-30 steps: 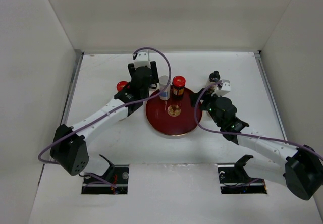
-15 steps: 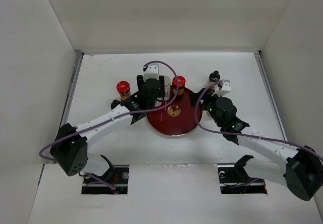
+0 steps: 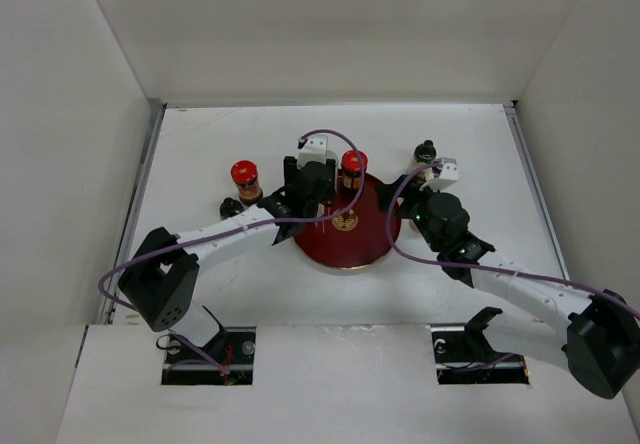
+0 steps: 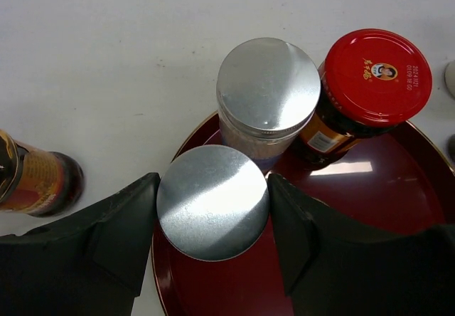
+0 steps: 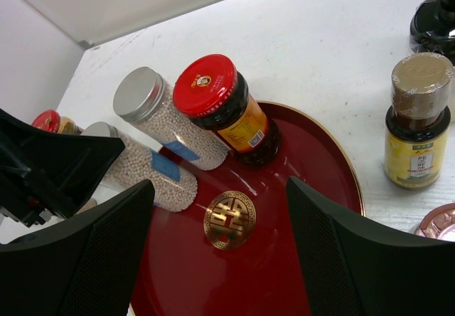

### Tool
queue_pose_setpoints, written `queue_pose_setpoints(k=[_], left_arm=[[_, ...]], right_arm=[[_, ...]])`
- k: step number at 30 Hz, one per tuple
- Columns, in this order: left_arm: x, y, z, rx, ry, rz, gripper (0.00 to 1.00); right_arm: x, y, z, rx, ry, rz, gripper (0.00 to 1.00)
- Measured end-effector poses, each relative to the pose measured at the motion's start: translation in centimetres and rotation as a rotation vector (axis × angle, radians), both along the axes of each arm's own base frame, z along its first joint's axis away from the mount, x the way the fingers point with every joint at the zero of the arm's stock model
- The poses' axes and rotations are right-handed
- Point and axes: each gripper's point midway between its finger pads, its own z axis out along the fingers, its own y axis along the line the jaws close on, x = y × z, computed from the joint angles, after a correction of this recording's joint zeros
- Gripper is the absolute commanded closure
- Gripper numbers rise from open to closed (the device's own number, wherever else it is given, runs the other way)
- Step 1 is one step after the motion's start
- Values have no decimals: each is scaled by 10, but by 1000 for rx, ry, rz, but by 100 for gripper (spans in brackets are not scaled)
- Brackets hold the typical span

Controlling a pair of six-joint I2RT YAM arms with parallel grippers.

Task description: Organize the condiment bottles

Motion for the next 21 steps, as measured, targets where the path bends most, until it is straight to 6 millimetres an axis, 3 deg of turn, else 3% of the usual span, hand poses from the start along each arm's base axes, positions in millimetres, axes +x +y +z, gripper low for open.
queue_pose_setpoints(k=[4,7,14,18,21], left_arm=[[0,-3,2,-8,-8,-6,24],[-1,-4,8,-22,-24,-6,17],[-11,11,50,-75,-109,19,16],[-12,31,79,-104,-172,74,17],[-6,55,87,-102,-188,144,15]], right_arm=[[0,0,1,1,-2,0,20],[0,0,1,1,-2,0,19],[0,0,1,1,-2,0,19],[0,0,1,1,-2,0,19],[0,0,1,1,-2,0,19]])
